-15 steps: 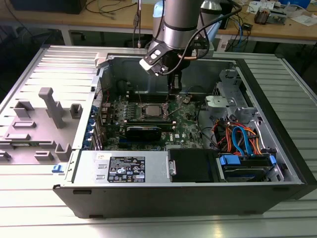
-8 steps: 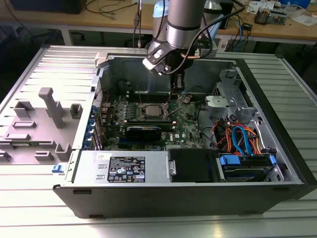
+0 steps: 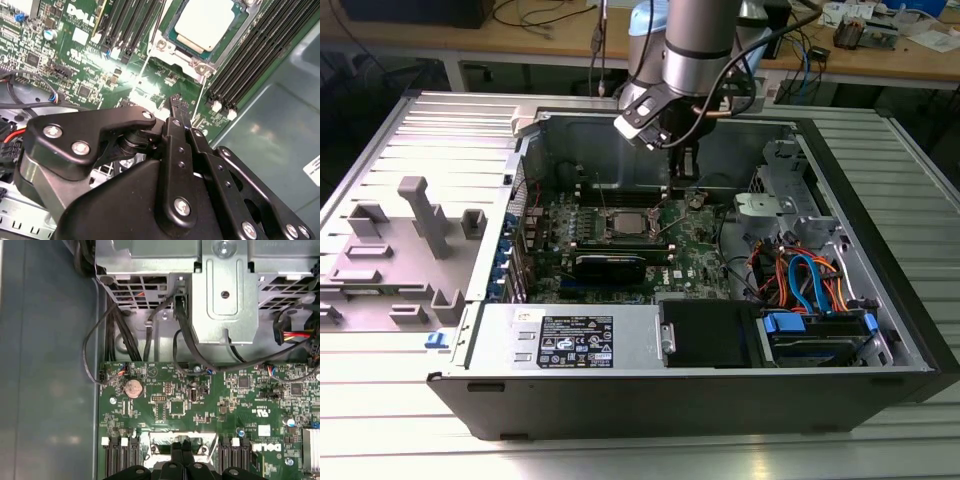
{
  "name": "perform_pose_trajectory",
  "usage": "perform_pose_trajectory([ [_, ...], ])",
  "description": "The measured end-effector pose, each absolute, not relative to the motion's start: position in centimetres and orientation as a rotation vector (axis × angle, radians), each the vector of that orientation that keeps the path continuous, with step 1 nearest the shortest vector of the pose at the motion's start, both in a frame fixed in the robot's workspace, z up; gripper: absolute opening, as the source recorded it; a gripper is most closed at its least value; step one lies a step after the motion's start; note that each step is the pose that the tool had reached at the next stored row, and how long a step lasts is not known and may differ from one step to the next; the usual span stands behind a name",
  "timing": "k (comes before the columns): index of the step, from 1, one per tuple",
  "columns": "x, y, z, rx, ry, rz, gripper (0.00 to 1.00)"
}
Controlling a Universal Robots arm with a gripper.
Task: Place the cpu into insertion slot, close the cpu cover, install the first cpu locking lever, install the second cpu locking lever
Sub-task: 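Close the cpu cover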
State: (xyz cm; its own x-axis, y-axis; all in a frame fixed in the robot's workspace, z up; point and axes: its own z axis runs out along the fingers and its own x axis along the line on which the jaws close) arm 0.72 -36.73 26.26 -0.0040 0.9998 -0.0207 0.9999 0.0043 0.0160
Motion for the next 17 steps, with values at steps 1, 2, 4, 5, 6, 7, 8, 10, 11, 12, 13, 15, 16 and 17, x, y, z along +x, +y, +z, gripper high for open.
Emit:
perform_pose_trajectory([
  [1,0.9,-36.7,26.3,2.199,2.208,-0.005,0.11],
  [2,1.3,-36.7,26.3,2.199,2.208,-0.007,0.11],
  [4,2.7,-36.7,26.3,2.198,2.211,-0.008,0.11],
  [5,3.1,-36.7,26.3,2.197,2.212,-0.009,0.11],
  [6,3.3,-36.7,26.3,2.196,2.213,-0.009,0.11],
  [7,3.4,-36.7,26.3,2.196,2.214,-0.009,0.11],
  [8,3.6,-36.7,26.3,2.196,2.214,-0.009,0.11],
  [10,3.7,-36.7,26.3,2.195,2.215,-0.010,0.11],
  [11,3.8,-36.7,26.3,2.195,2.215,-0.010,0.11],
  [12,3.8,-36.7,26.3,2.195,2.215,-0.010,0.11],
  [13,3.8,-36.7,26.3,2.195,2.215,-0.010,0.11],
  [15,3.9,-36.7,26.2,2.194,2.216,-0.010,0.11],
  [16,3.9,-36.7,26.2,2.194,2.216,-0.010,0.11],
  [17,3.9,-36.7,26.1,2.194,2.217,-0.010,0.11],
])
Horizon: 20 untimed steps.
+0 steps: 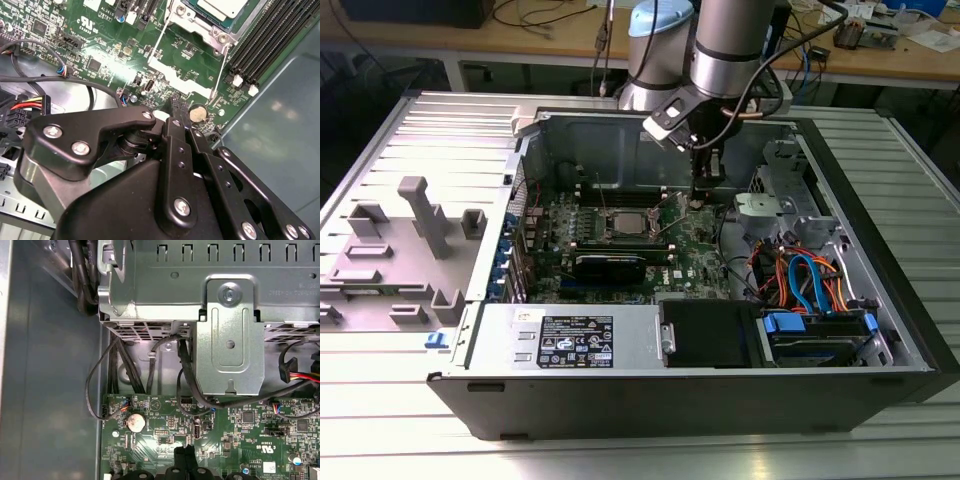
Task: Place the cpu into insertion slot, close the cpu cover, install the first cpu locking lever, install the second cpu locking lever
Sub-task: 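Close the cpu cover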
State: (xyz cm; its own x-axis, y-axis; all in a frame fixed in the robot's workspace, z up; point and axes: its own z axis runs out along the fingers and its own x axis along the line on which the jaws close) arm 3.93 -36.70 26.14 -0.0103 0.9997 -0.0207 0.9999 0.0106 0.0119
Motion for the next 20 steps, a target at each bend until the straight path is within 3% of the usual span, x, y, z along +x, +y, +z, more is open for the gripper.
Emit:
perform_pose_trajectory([
  [20,3.88,-36.70,25.14,2.198,2.225,-0.023,0.11],
])
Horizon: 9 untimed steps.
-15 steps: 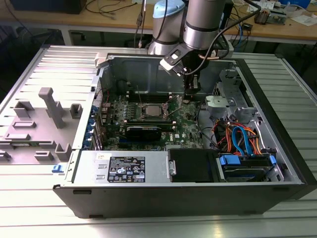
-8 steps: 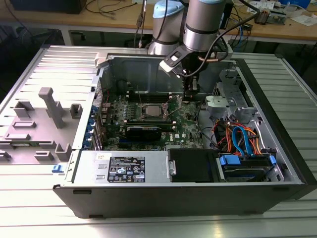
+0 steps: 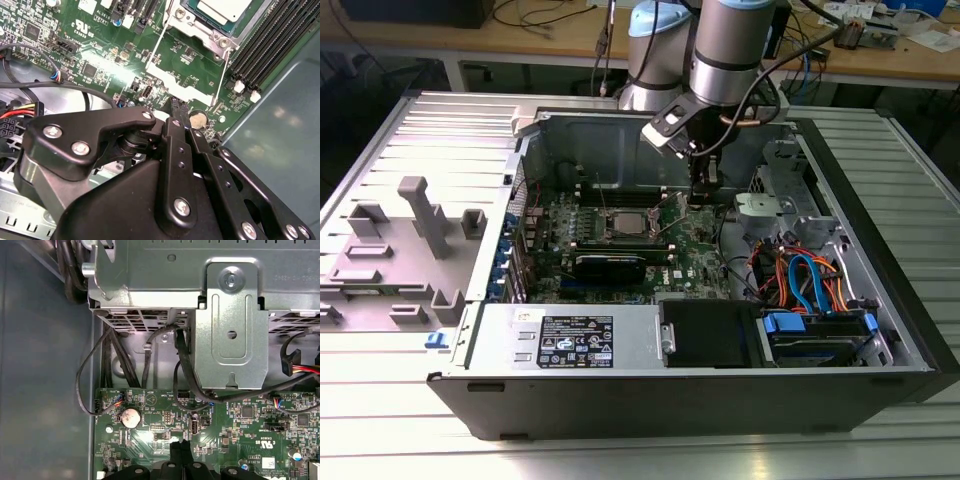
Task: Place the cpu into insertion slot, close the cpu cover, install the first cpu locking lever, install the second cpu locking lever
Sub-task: 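Close the cpu cover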
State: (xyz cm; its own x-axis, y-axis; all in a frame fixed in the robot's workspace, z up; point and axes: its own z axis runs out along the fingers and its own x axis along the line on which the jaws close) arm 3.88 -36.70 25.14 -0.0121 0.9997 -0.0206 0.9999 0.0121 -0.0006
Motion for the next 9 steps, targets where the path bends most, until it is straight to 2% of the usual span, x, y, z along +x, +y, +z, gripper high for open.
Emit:
perform_pose_trajectory([
  [9,2.8,-36.7,25.1,2.195,2.227,-0.023,0.11],
])
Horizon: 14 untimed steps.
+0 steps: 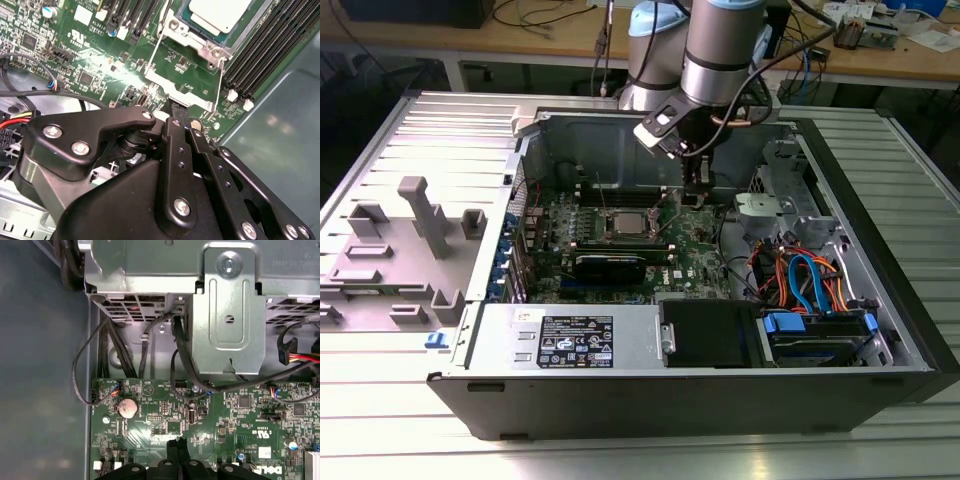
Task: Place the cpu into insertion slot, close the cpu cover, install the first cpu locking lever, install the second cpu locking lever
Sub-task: 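Close the cpu cover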
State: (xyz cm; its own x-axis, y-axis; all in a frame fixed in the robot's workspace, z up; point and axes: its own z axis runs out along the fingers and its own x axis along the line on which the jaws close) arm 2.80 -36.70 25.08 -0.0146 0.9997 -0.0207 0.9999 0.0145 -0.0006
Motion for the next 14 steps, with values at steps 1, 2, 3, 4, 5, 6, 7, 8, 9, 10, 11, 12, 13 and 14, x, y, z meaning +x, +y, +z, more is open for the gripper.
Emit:
perform_pose_trajectory([
  [1,2.7,-36.7,25.1,2.195,2.227,-0.023,0.11],
  [2,2.6,-36.7,25.1,2.195,2.228,-0.023,0.11],
  [3,2.5,-36.7,25.1,2.195,2.228,-0.023,0.11],
  [4,2.4,-36.7,25.1,2.195,2.228,-0.023,0.11],
  [5,2.2,-36.7,25.1,2.195,2.228,-0.023,0.11],
  [6,2.0,-36.7,25.1,2.195,2.228,-0.023,0.11],
  [7,2.0,-36.7,25.1,2.194,2.228,-0.023,0.11],
  [8,1.8,-36.7,25.1,2.194,2.228,-0.023,0.11],
  [9,1.6,-36.7,25.1,2.194,2.228,-0.023,0.11],
  [10,1.5,-36.7,25.1,2.194,2.228,-0.023,0.11],
  [11,1.4,-36.7,25.1,2.194,2.228,-0.023,0.11],
  [12,1.3,-36.7,25.1,2.194,2.229,-0.023,0.11],
  [13,1.1,-36.7,25.1,2.194,2.229,-0.023,0.11],
  [14,1.0,-36.7,25.1,2.193,2.229,-0.023,0.11],
])
